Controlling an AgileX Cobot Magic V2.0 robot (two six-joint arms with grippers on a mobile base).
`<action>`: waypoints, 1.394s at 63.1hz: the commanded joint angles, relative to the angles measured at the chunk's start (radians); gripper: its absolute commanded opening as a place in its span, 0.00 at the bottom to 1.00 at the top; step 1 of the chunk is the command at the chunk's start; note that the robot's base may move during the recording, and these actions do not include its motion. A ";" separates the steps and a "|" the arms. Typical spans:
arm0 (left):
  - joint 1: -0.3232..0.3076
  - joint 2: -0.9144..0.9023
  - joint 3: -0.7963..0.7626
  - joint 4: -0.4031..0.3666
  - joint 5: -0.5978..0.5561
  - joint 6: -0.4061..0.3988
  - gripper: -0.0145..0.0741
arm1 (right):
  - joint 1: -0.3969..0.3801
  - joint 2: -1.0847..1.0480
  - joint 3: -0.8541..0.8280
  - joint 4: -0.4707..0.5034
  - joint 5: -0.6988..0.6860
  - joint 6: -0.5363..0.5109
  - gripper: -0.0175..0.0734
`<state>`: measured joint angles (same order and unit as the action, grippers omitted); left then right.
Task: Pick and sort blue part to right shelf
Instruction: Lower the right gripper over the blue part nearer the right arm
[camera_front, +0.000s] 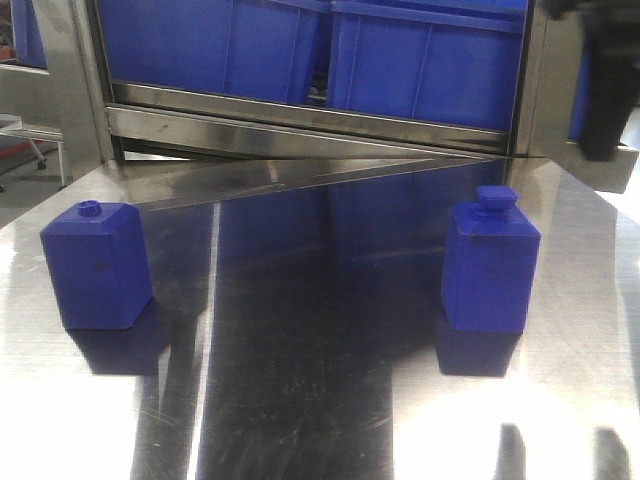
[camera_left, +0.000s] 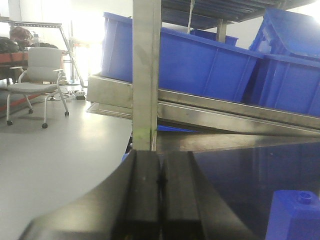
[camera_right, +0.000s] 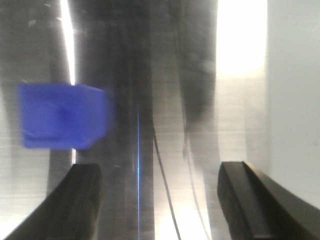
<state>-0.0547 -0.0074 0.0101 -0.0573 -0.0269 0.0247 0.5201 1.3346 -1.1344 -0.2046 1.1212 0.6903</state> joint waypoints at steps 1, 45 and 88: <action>-0.007 -0.019 0.020 -0.009 -0.087 0.001 0.32 | 0.008 0.049 -0.115 0.023 0.017 -0.013 0.81; -0.007 -0.019 0.020 -0.009 -0.087 0.001 0.32 | 0.025 0.227 -0.211 0.126 -0.039 -0.074 0.81; -0.007 -0.019 0.020 -0.009 -0.087 0.001 0.32 | 0.026 0.338 -0.186 0.144 -0.069 -0.057 0.81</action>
<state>-0.0547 -0.0074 0.0101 -0.0573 -0.0269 0.0247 0.5463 1.7057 -1.3109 -0.0644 1.0809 0.6303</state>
